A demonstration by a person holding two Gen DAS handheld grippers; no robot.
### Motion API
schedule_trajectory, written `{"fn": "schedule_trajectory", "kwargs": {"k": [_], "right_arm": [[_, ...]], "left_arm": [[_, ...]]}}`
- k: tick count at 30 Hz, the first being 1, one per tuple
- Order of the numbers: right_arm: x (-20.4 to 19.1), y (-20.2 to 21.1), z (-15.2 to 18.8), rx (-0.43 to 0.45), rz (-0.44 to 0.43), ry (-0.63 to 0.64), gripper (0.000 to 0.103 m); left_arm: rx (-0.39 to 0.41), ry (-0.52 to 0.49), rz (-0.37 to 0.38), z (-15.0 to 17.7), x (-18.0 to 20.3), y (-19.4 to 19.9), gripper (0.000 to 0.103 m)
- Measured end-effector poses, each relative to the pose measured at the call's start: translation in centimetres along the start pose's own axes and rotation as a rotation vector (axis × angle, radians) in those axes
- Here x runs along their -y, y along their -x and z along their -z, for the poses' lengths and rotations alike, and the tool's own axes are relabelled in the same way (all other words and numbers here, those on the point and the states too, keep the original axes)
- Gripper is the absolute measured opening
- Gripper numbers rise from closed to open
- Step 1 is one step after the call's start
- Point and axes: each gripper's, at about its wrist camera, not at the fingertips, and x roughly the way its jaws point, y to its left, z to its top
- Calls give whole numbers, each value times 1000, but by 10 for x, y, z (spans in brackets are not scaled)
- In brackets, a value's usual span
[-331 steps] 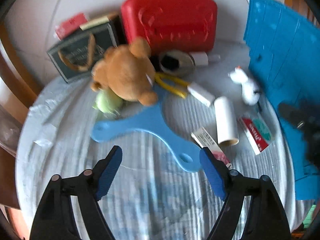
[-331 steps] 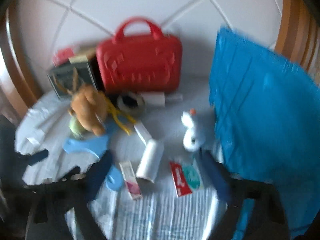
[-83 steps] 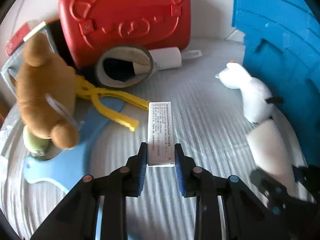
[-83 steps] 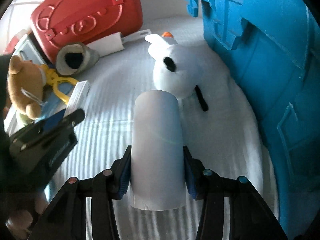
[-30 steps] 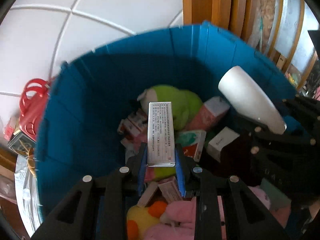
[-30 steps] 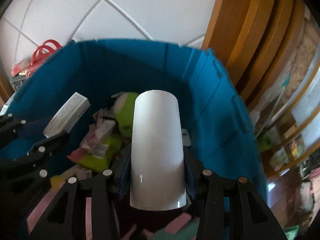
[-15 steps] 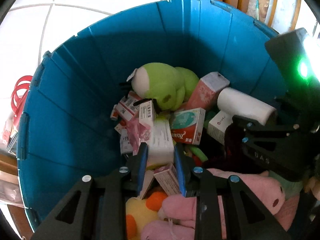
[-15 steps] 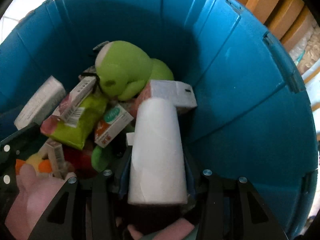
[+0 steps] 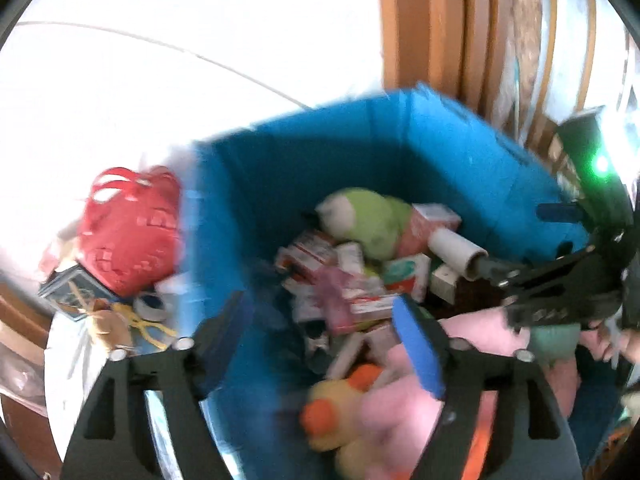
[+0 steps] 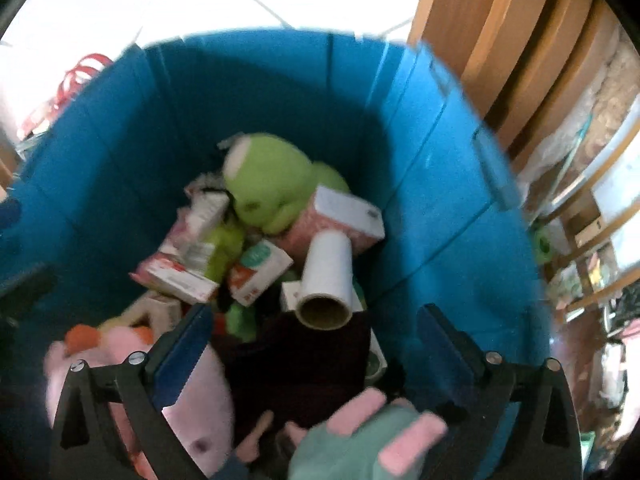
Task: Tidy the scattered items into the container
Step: 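Move both grippers back to the brown teddy bear on the bed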
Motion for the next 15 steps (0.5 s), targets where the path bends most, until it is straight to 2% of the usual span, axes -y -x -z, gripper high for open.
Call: {"fn": "schedule_trajectory", "kwargs": {"k": [4, 8, 11, 15], "right_arm": [[-35, 61, -8, 111, -20, 26, 103], [-94, 120, -17, 225, -93, 33, 103], [-157, 152, -21, 285, -154, 32, 103], [-266, 174, -24, 352, -223, 56, 103]], "left_arm": [[88, 62, -80, 28, -90, 47, 87], [100, 136, -167, 64, -195, 65, 87], [86, 177, -231, 97, -276, 67, 87], [53, 187, -262, 144, -367, 56, 87]]}}
